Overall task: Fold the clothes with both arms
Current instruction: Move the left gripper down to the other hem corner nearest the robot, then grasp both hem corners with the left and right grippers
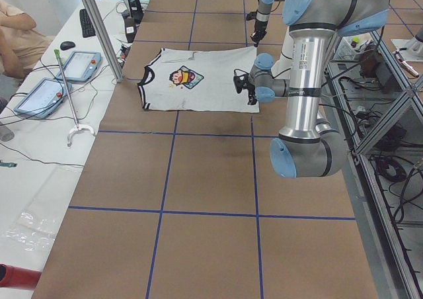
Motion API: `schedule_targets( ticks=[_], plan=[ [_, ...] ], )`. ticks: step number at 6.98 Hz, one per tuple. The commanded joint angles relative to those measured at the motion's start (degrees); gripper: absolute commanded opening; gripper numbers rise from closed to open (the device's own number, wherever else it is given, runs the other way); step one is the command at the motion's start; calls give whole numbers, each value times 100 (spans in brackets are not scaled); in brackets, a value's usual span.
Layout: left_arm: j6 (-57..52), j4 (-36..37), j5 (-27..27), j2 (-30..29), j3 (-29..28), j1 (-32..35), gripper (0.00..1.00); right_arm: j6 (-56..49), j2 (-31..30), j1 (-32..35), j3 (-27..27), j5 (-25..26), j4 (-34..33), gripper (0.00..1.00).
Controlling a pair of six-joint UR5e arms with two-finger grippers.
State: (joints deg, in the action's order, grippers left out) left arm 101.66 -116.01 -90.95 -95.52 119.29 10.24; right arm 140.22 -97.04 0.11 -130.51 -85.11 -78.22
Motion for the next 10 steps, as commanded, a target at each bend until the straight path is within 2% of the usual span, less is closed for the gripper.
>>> schedule_targets(
  ticks=[1,4,7,9,10],
  plan=[
    [509,149,25,51,-115,-301,97,-12,9,-63,69,3,0,0],
    [643,157,25,155,-125,-356,92,-12,36,-90,104,3,9,0],
    [732,157,16,183,-168,-444,81,-38,44,-90,113,12,9,0],
    [749,218,16,183,-178,-479,67,-56,88,-63,95,12,18,0],
    [828,228,16,183,-178,-479,43,-56,88,-46,87,12,18,0]
  ],
)
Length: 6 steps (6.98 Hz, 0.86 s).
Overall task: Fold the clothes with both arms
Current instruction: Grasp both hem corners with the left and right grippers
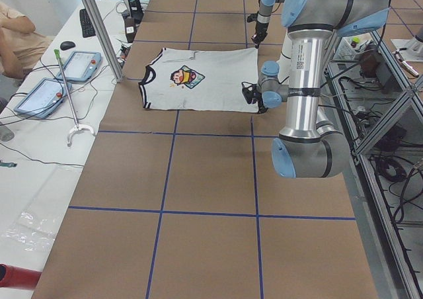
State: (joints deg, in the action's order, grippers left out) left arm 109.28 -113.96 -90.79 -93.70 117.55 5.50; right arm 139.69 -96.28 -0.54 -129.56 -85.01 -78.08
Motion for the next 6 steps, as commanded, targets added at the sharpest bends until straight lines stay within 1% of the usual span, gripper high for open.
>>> schedule_targets(
  ticks=[1,2,4,6],
  plan=[
    [76,23,0,18,5,3,4,-3,12,71,-26,-6,3,0],
    [76,49,-9,18,31,-5,0,-3,21,141,-61,-6,12,0],
    [119,85,-35,-8,84,-14,0,-3,21,141,-70,2,12,0],
    [128,102,-175,44,600,-14,0,-3,-14,159,-305,-6,12,0]
  ],
)
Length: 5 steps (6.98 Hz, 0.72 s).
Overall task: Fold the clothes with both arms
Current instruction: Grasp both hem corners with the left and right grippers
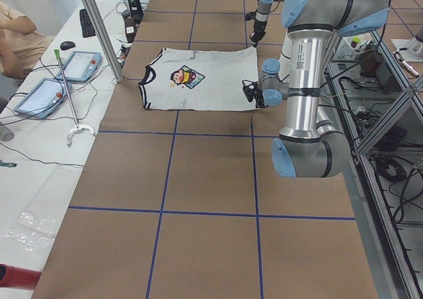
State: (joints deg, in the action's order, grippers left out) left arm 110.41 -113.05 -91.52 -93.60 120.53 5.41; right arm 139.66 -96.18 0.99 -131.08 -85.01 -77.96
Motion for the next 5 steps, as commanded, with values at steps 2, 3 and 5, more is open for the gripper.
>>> schedule_targets(
  ticks=[2,3,5],
  plan=[
    [147,11,-312,270,1021,12,0,26,-23,-55,-408,-7,0,0],
    [138,54,-574,289,1338,134,0,9,-23,346,-601,-15,-17,0],
    [-411,878,-560,-217,1220,888,0,-697,81,1269,-595,-42,-26,0]
  ],
)
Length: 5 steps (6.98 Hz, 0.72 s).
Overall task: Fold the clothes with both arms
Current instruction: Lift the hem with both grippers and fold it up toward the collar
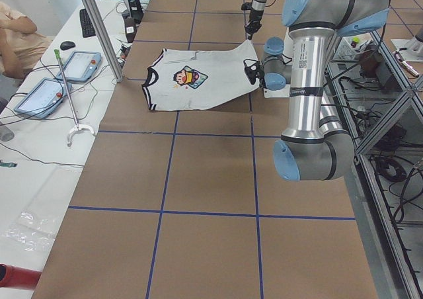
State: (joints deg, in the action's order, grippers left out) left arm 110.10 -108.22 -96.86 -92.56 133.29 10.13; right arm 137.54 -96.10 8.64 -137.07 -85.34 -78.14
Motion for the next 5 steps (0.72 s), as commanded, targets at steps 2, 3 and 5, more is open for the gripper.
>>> schedule_targets(
  ticks=[2,3,5],
  plan=[
    [-1663,730,-88,-1347,-791,1723,0,-1516,1219,1530,930,-44,-26,0],
    [-2189,732,-88,-1875,-1483,2138,0,-2068,1817,1961,1589,-88,-235,0],
    [-2886,339,-70,-2169,-2496,2720,0,-2913,2629,2814,2576,-412,-369,0]
  ],
)
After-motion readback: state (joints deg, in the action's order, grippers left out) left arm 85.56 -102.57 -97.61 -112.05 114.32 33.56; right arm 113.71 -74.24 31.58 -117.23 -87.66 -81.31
